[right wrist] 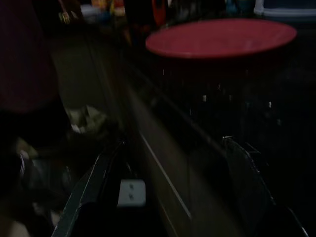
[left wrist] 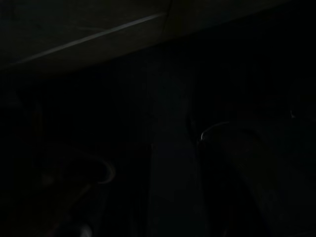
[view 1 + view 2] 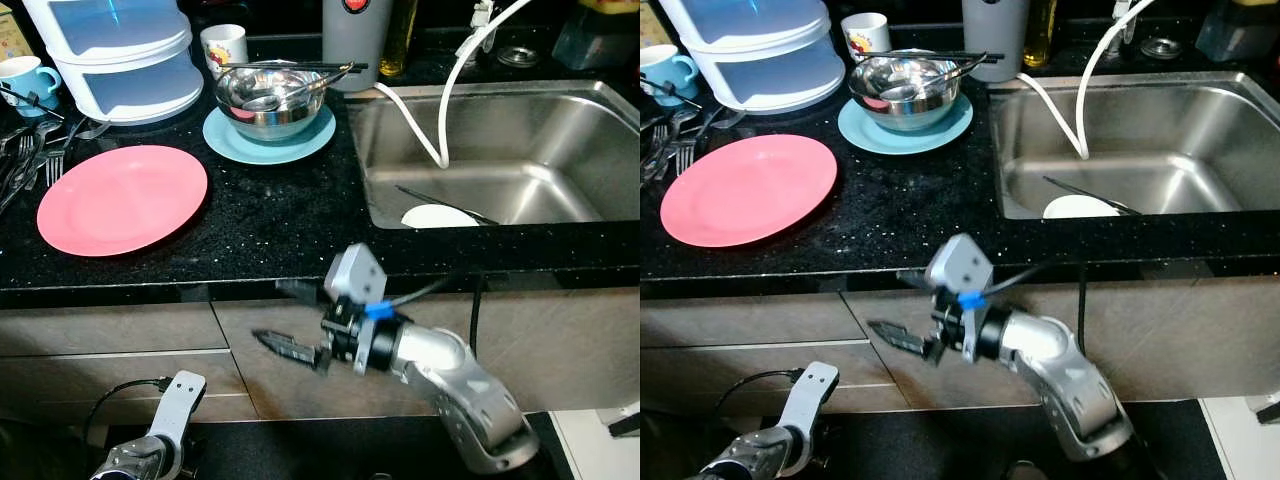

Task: Kitchen organization

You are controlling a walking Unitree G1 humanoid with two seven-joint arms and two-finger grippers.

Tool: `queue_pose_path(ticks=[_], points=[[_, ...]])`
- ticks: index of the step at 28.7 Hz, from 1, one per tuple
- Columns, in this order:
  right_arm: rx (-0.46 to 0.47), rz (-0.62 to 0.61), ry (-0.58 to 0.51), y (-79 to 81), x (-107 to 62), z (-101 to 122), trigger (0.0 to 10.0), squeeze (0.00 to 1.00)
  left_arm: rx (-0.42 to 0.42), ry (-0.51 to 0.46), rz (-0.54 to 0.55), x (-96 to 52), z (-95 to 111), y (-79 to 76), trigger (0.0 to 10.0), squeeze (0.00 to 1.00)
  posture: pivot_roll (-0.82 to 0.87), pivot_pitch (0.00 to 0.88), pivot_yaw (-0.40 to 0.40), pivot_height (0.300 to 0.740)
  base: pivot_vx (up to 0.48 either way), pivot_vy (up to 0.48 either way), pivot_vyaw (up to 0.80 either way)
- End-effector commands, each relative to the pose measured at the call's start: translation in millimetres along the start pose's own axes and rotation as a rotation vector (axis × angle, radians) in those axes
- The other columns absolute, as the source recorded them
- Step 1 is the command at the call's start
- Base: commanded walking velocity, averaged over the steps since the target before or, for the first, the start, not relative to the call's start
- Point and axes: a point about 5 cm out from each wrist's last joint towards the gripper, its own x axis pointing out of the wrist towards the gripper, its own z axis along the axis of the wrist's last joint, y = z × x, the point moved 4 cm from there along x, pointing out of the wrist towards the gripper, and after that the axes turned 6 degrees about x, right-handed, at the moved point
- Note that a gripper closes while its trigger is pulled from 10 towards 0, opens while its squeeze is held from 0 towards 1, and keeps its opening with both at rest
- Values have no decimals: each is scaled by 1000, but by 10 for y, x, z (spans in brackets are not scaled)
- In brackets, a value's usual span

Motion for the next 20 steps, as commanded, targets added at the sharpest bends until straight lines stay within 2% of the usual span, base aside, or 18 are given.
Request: queue_pose_path(ticks=[1,8,13,20], points=[[30,22,-44,31,33,87,10000,0,-20,32,4,-14,-123,-3,10000,0,11,137,40,740,0,0,0],[90,71,-166,52,92,318,10000,0,-21,31,9,-15,-117,5,10000,0,15,137,39,740,0,0,0],[163,129,-257,125,106,469,10000,0,-21,30,10,-17,-113,11,10000,0,21,142,37,740,0,0,0],[216,132,-336,116,142,605,10000,0,-22,31,11,-18,-116,14,10000,0,25,148,38,740,0,0,0]])
